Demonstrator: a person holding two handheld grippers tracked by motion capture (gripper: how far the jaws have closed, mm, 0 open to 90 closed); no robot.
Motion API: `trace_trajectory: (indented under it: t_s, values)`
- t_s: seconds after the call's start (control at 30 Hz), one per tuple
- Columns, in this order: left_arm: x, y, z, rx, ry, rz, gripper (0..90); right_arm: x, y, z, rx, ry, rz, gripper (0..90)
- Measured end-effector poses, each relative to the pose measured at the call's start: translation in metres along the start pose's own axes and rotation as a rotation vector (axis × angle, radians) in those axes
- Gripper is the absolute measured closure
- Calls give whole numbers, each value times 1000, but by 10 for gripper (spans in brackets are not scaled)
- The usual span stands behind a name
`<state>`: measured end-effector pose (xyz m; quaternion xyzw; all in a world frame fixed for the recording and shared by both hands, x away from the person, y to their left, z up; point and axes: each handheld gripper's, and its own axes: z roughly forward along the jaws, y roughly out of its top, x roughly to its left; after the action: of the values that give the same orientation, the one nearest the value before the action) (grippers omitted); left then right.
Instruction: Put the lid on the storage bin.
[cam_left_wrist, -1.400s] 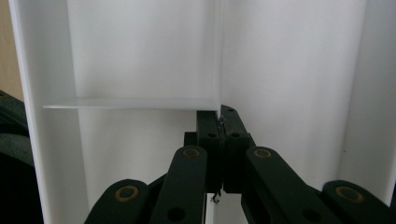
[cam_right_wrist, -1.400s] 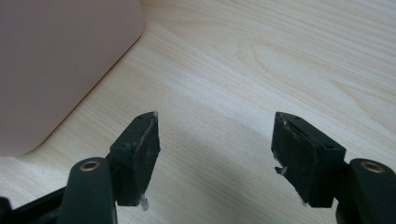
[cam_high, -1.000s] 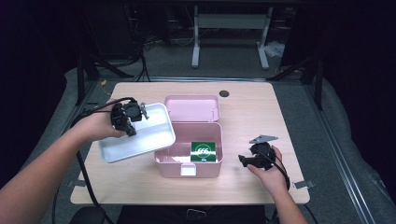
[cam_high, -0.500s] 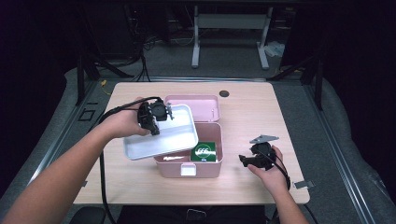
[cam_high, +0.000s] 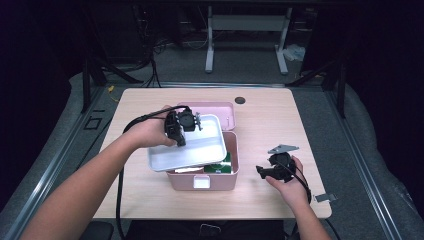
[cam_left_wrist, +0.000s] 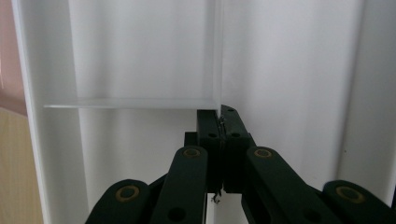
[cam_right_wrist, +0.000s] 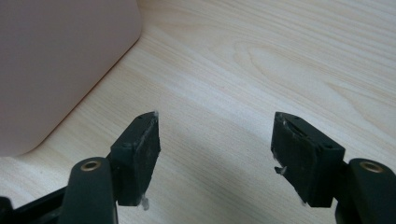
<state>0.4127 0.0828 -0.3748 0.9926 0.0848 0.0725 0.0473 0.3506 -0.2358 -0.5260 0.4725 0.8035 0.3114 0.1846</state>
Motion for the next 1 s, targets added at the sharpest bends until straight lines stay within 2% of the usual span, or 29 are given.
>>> trace_trajectory:
  t_s: [0.17, 0.27, 0.5, 0.6, 0.67, 0.8, 0.83, 0.93, 0.97, 1.0]
  values:
    - [-3, 10, 4, -8, 6, 23, 892, 0, 0, 1, -1, -2, -7, 322]
    - [-5, 15, 4, -30, 6, 55, 893, 1, 0, 1, 0, -4, -5, 322]
    - [-7, 20, 8, -39, -11, 116, 893, 1, 0, 2, 7, -4, -13, 322]
    - [-7, 22, 10, -29, -11, 111, 893, 1, 0, 2, 4, -5, -11, 322]
    - [-8, 24, 11, -27, -16, 128, 893, 1, 0, 2, 5, -5, -12, 322]
    - [-9, 28, 14, -32, -32, 124, 893, 2, 1, 3, 3, 4, -19, 322]
    - [-10, 29, 16, -36, -29, 136, 892, 3, 1, 3, 6, -2, -21, 322]
    - [-12, 33, 19, -31, -36, 141, 893, 3, 1, 2, 6, -5, -23, 322]
    - [-12, 34, 21, -27, -36, 145, 892, 2, 1, 2, 9, 8, -21, 322]
    - [-12, 35, 22, -28, -32, 145, 892, 3, 1, 2, 4, -3, -21, 322]
